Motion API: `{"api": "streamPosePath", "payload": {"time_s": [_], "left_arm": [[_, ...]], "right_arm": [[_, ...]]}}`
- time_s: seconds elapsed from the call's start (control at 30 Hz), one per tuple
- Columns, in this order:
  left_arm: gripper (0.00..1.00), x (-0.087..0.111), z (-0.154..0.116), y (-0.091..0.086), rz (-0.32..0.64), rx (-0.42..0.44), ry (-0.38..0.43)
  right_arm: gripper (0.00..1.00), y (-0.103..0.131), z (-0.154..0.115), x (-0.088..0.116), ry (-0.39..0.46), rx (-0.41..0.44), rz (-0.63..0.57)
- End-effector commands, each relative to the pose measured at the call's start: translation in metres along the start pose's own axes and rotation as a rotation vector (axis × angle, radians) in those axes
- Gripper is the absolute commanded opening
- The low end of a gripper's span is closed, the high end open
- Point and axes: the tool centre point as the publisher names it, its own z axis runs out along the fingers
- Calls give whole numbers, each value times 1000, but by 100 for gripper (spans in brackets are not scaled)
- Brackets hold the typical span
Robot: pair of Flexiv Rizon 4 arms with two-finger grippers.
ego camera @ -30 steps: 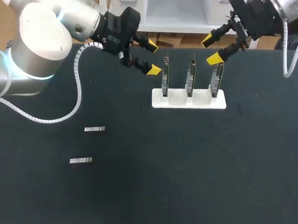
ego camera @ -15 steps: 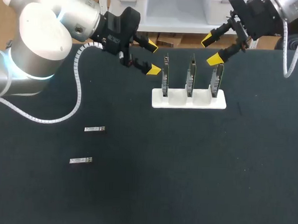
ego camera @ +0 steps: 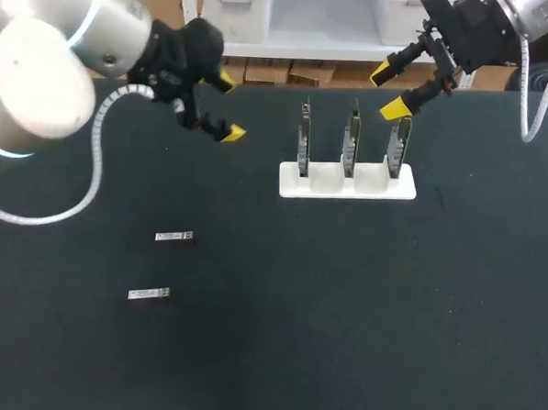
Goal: Pick up the optical module with the left hand, and insert it into the network port with the right hand.
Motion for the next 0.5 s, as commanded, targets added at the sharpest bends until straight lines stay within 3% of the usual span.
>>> {"api": "streamPosePath", "payload": {"time_s": [0.03,0.3,0.4,0.5], "left_arm": [[100,16,-8,-6,-34,-21,133],[100,54,-4,-6,-4,-96,358],[100,65,-1,-3,-19,-80,370],[100,65,-2,-4,10,-61,311]], "right_arm": [[100,1,0,0,-1,3,-1],[100,1,0,0,-1,3,-1],[100,1,0,0,-1,3,-1],[100,1,0,0,-1,3,-1]]}}
